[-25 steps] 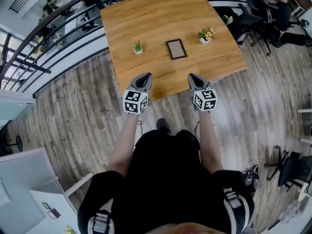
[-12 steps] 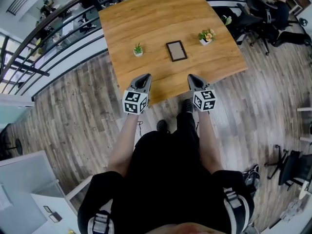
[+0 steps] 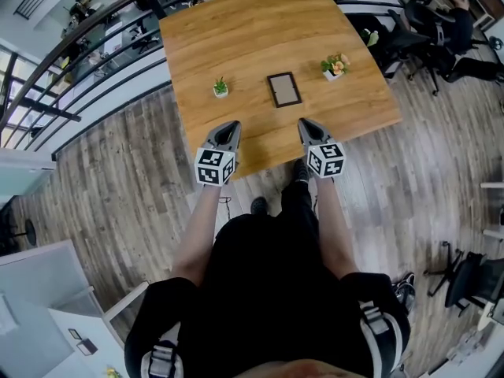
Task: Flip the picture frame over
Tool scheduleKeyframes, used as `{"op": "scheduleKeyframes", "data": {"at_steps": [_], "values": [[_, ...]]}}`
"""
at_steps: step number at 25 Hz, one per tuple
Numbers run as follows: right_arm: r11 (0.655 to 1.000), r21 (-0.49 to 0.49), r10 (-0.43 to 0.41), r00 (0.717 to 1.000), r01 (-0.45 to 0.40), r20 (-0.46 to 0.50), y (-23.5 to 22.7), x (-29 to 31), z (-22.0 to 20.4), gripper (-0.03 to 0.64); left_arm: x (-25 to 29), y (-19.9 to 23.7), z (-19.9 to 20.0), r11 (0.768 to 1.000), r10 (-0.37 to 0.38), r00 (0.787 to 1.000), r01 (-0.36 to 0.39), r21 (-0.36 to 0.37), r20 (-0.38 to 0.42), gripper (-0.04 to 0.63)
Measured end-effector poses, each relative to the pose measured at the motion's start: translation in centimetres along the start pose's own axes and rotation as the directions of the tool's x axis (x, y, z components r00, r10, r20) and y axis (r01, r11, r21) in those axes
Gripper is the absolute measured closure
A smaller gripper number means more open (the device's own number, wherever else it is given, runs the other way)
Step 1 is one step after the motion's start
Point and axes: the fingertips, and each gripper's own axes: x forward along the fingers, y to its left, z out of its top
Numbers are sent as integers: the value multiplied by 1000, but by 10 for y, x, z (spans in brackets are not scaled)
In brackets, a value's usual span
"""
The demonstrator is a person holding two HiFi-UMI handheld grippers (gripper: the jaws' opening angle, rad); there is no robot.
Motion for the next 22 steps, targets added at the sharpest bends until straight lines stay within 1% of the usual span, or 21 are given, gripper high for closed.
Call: {"op": "scheduleKeyframes", "data": {"at_steps": [6, 11, 17, 22], "values": [[1000, 11, 8, 1000, -7, -27, -25, 14, -1, 603, 28, 1, 0, 1000, 6, 1000, -6, -12, -16, 571], [1000, 0, 28, 999, -28, -40, -48, 31, 9, 603, 55, 4, 4, 999, 22, 1000, -23, -34, -16, 571], [997, -25, 71, 995, -73, -76, -76, 54, 21, 603, 90, 8, 3, 995, 62, 998, -64, -79, -28, 571], [994, -23, 103, 989, -106, -102, -105, 69, 22, 603, 117, 7, 6, 990, 98, 994, -101, -96, -37, 571]]}}
